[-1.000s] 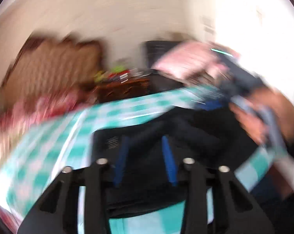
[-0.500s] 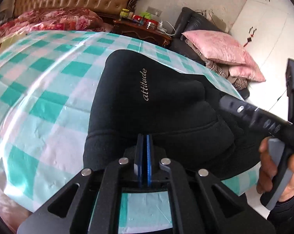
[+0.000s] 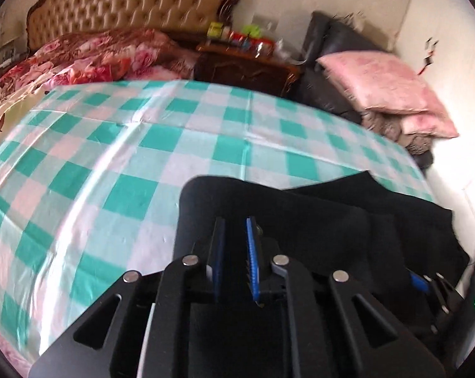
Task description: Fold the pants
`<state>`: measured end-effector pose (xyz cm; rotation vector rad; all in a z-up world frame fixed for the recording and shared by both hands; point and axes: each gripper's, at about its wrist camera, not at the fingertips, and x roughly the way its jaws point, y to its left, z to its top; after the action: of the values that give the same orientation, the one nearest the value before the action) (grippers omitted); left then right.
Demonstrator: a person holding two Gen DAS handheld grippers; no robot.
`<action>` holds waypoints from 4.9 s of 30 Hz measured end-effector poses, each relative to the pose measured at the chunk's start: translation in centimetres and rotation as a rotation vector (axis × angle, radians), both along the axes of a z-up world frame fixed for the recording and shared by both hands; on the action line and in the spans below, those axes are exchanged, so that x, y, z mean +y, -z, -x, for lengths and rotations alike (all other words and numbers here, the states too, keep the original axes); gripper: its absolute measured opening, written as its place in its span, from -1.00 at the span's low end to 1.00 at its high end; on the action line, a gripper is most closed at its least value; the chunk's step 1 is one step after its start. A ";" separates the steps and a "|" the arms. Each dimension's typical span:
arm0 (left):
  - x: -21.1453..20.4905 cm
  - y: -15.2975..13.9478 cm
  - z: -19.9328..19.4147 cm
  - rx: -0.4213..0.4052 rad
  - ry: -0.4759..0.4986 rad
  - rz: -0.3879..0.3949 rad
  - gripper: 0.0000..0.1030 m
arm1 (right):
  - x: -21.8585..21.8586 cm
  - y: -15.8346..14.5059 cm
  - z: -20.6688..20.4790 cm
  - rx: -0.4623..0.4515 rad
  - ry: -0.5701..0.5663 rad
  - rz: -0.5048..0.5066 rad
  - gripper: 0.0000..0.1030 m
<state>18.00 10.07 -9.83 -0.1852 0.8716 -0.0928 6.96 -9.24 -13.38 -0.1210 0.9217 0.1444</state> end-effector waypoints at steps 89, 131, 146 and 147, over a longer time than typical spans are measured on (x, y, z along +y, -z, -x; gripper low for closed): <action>6.8 6.0 12.2 -0.008 0.039 0.480 -0.27 | 1.9 -1.0 -9.2 0.053 0.055 0.088 0.90; -6.1 -2.1 13.6 -0.196 -0.006 -0.013 -0.35 | 10.9 -9.0 -11.1 0.357 -0.315 -0.212 -0.52; -43.2 -3.6 17.3 -0.672 0.637 -0.760 -0.36 | -30.8 -11.4 -7.2 0.178 0.072 -0.602 -0.50; -45.3 -1.5 17.5 -0.673 0.673 -0.802 -0.36 | -32.0 -9.8 -7.1 0.191 0.085 -0.581 -0.43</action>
<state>0.49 -35.28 -8.31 0.8591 0.2154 -0.3962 14.06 -41.26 -3.57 0.4765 1.0394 0.3423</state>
